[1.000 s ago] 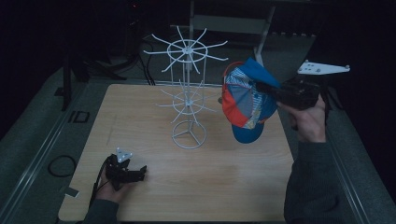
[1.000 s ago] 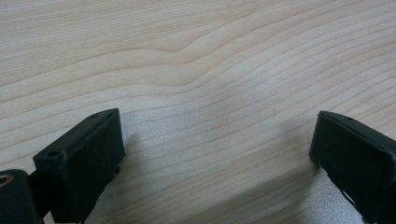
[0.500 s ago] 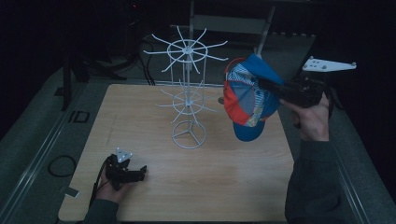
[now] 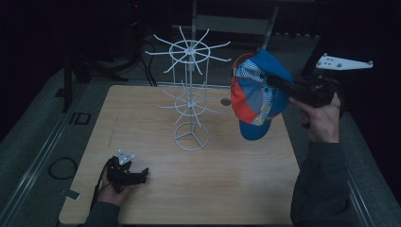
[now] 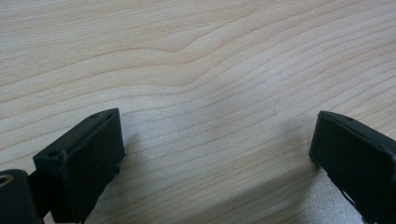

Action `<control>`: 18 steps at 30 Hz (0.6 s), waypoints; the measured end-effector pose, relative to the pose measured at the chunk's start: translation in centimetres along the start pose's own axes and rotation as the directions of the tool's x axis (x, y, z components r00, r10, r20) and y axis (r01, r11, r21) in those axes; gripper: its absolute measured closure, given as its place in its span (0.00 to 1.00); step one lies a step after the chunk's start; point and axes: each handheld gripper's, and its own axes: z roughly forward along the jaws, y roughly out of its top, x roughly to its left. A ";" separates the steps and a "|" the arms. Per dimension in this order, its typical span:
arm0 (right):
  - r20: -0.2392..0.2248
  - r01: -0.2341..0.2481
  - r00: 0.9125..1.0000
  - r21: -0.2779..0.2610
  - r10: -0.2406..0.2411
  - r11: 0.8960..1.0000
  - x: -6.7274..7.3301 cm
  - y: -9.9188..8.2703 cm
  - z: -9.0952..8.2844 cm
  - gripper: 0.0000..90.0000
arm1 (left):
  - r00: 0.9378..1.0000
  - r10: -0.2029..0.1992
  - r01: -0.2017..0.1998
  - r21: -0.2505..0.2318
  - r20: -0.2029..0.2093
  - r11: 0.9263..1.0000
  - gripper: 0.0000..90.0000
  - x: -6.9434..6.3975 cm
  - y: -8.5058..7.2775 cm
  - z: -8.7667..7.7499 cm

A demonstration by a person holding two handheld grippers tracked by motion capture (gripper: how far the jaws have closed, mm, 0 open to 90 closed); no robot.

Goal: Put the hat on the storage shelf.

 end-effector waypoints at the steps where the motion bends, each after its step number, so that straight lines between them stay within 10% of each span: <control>1: 0.000 0.001 1.000 -0.002 -0.001 1.000 0.0 0.1 -0.1 0.97 | 1.000 0.000 0.000 0.000 0.000 1.000 0.03 0.0 0.0 0.0; 18: -0.026 0.038 0.999 -0.031 -0.039 0.999 1.4 1.1 -0.7 0.97 | 1.000 -0.003 0.002 -0.005 -0.001 1.000 0.03 0.0 0.0 0.0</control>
